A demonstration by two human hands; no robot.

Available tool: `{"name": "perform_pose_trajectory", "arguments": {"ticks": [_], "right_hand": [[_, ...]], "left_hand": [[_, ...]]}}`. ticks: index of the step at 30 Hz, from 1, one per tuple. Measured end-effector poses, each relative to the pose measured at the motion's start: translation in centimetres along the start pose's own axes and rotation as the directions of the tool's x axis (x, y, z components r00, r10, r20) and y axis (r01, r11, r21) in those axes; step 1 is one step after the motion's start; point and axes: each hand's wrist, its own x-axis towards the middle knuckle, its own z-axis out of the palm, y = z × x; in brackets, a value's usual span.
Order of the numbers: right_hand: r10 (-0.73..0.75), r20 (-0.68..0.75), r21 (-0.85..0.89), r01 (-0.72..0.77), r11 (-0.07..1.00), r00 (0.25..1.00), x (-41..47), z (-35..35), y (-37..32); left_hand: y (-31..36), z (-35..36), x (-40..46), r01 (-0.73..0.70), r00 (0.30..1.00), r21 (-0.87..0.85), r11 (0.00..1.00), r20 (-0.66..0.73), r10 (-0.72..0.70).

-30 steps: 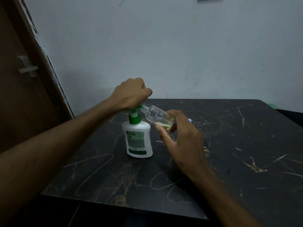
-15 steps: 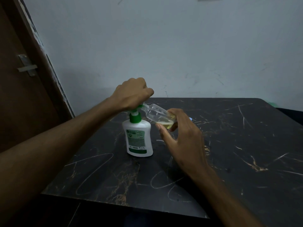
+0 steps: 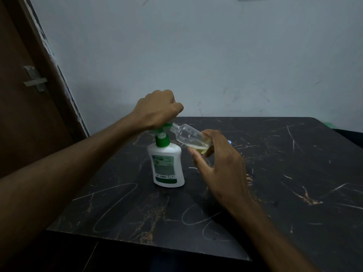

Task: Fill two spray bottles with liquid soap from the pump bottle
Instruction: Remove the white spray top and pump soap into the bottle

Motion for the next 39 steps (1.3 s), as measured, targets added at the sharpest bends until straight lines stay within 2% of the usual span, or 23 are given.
{"name": "perform_pose_trajectory", "arguments": {"ticks": [5, 20, 25, 30, 34, 39], "right_hand": [[-0.001, 0.006, -0.01, 0.001, 1.0, 1.0, 0.1, 0.0, 0.0], [-0.007, 0.0, -0.01, 0.007, 1.0, 1.0, 0.1, 0.0, 0.0], [-0.011, 0.009, -0.016, 0.011, 1.0, 1.0, 0.0, 0.0, 0.1], [-0.01, -0.001, -0.006, 0.01, 1.0, 1.0, 0.0, -0.1, 0.0], [-0.012, 0.008, -0.002, 0.012, 1.0, 1.0, 0.0, 0.0, 0.1], [-0.01, 0.011, 0.0, 0.01, 1.0, 1.0, 0.0, -0.1, 0.0]], "left_hand": [[0.0, 0.5, -0.1, 0.006, 1.0, 0.04, 0.999, 0.007, -0.007], [0.3, -0.3, -0.2, -0.013, 1.0, -0.003, 1.0, 0.008, 0.013], [0.1, 0.6, -0.2, 0.025, 1.0, 0.009, 1.0, -0.002, -0.025], [0.4, -0.1, -0.3, -0.014, 1.0, 0.012, 1.0, 0.008, 0.014], [0.6, 0.5, -0.6, 0.026, 1.0, 0.028, 0.999, -0.006, -0.026], [0.5, -0.4, -0.4, -0.014, 1.0, 0.031, 0.999, -0.008, 0.014]]}}
